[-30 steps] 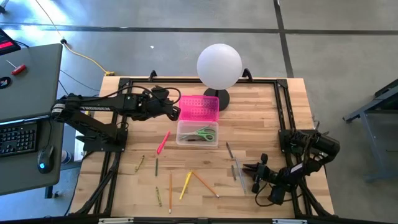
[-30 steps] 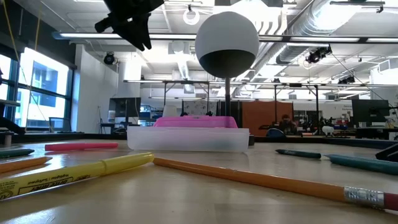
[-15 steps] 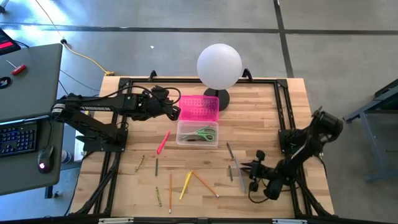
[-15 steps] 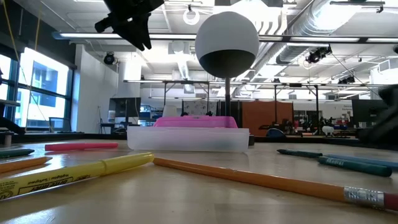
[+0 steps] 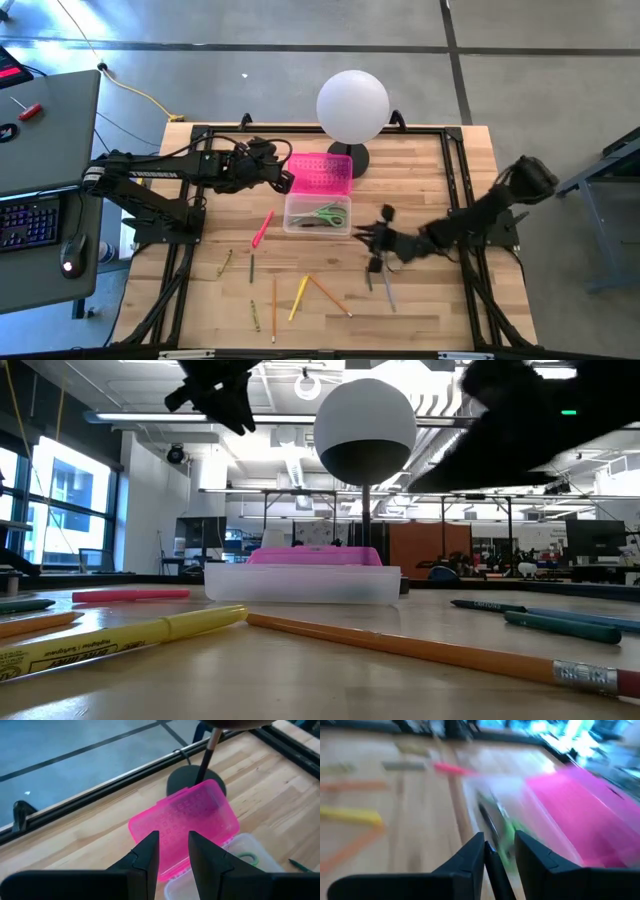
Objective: Pick & place school supplies into a supply box
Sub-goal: Put the black pen into the pink supply box
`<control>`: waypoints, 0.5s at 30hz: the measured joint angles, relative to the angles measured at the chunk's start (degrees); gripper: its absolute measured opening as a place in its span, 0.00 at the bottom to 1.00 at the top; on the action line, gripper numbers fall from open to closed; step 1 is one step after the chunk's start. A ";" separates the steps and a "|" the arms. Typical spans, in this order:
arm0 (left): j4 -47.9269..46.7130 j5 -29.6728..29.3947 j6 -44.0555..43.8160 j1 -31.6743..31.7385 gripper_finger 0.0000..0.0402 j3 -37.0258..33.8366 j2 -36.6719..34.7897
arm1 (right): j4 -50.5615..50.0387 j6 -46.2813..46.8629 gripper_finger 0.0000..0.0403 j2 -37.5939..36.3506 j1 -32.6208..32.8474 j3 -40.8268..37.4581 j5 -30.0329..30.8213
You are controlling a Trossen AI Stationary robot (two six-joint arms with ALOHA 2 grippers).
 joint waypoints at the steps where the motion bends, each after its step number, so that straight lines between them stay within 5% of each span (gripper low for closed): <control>1: 0.17 0.00 0.22 0.00 0.33 0.00 0.00 | 4.28 -2.74 0.20 1.31 -2.35 0.22 -3.14; 9: -0.52 1.73 2.94 0.00 0.33 0.00 0.00 | 8.97 -14.75 0.20 16.61 -16.88 13.29 -18.36; 15: -1.25 1.90 3.05 0.00 0.33 0.00 0.00 | 5.08 -13.86 0.20 28.72 -23.53 26.52 -25.81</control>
